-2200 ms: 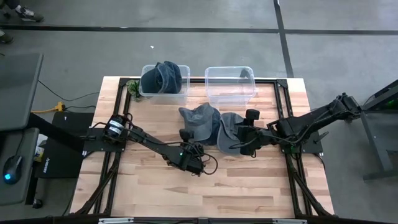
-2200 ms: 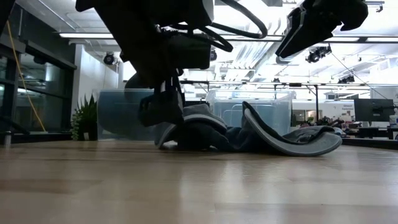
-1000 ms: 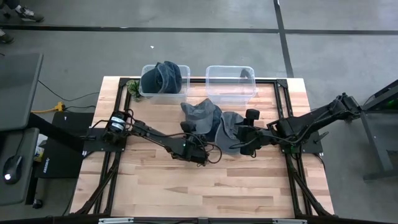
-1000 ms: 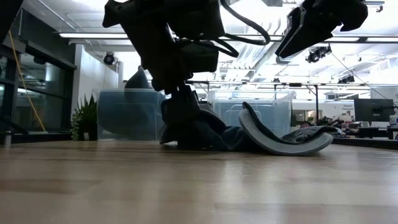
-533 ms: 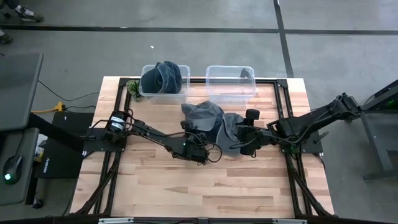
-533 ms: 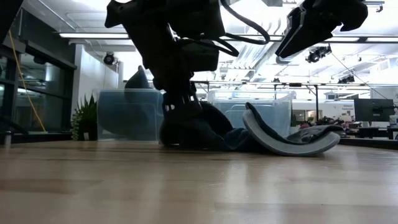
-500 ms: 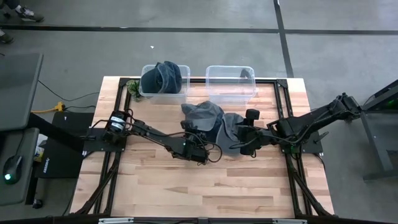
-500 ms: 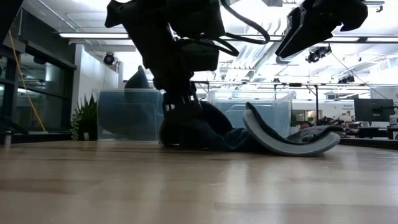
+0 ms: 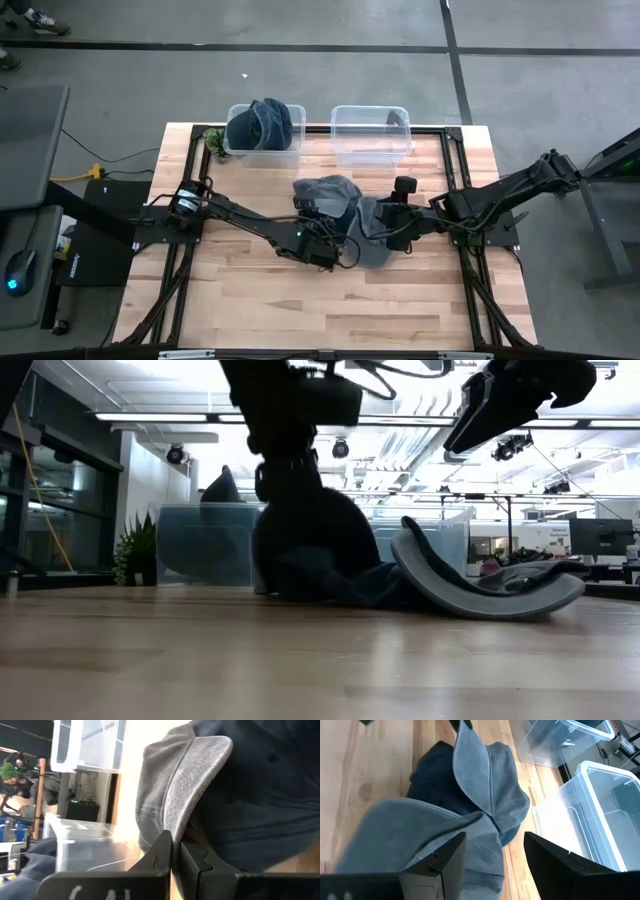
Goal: Pick & Place hat
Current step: Put the left top gray cap into the right transparent bin
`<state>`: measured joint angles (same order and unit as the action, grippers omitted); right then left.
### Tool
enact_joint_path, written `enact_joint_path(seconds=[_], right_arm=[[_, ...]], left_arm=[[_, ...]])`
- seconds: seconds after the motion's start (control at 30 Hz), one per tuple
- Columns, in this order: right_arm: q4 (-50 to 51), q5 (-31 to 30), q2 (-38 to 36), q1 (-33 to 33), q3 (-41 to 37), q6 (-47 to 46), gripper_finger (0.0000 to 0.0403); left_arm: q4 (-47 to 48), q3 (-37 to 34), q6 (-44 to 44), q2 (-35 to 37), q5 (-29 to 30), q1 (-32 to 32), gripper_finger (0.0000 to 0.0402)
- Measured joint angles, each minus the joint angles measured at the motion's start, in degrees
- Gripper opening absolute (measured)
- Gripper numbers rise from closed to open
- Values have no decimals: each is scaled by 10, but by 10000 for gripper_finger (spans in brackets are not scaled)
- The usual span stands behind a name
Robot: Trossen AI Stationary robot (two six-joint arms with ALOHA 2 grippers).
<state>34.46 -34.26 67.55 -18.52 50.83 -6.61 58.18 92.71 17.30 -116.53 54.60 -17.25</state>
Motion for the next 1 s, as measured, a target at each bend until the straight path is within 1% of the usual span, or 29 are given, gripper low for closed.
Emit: enact_joint_path(seconds=[0.23,0.6,0.77,0.9,1.0], right_arm=[[0,-1,0,0,0,0,193],[0,-2,0,0,0,6,193],[0,-21,0,0,0,13,193],[0,-46,0,0,0,27,193],[-1,-51,0,0,0,33,193]], left_arm=[[86,46,10,0,45,-4,6],[147,116,-19,-1,72,-4,5],[186,148,-24,-1,78,-4,5],[190,157,-56,-1,77,-4,5],[190,164,-89,-1,77,-4,5]])
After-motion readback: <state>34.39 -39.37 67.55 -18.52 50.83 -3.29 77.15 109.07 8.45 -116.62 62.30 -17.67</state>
